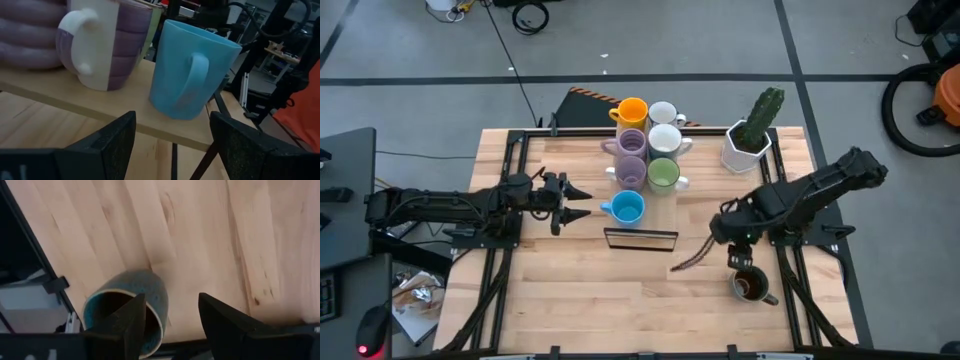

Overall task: Place coffee mugs
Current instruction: Put the dark blue mug on the shelf aligned with the light green

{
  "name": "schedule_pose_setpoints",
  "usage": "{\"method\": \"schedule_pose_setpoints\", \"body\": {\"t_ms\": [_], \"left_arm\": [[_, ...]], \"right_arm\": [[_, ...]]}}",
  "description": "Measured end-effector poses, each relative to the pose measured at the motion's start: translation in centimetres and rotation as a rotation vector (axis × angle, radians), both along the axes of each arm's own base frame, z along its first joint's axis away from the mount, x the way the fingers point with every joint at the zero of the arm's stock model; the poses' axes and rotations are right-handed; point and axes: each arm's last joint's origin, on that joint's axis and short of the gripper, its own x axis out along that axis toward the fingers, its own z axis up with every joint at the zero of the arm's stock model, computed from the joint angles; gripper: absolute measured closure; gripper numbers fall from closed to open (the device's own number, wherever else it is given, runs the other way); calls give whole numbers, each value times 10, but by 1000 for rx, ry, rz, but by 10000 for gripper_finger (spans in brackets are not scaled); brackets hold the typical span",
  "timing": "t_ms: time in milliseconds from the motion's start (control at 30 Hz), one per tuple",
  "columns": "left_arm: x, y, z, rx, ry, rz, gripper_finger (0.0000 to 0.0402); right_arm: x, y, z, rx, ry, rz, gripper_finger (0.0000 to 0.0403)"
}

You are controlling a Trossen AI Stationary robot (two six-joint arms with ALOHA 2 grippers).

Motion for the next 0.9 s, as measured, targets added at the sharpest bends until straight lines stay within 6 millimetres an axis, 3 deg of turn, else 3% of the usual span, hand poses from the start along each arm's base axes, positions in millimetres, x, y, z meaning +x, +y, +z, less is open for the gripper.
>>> {"method": "schedule_pose_setpoints", "body": {"t_ms": [233, 467, 667, 900], "left_arm": [[0, 0, -2, 20, 23, -2, 139], [-1, 0, -5, 29, 53, -4, 139], [-1, 0, -5, 30, 53, 2, 139], [-1, 0, -5, 41, 54, 2, 139]], "right_arm": [[-6, 29, -10, -34, 76, 27, 215], [-2, 55, -36, -125, 197, 129, 215], [0, 61, -54, -200, 242, 188, 216], [-15, 53, -87, -124, 194, 173, 240]]}}
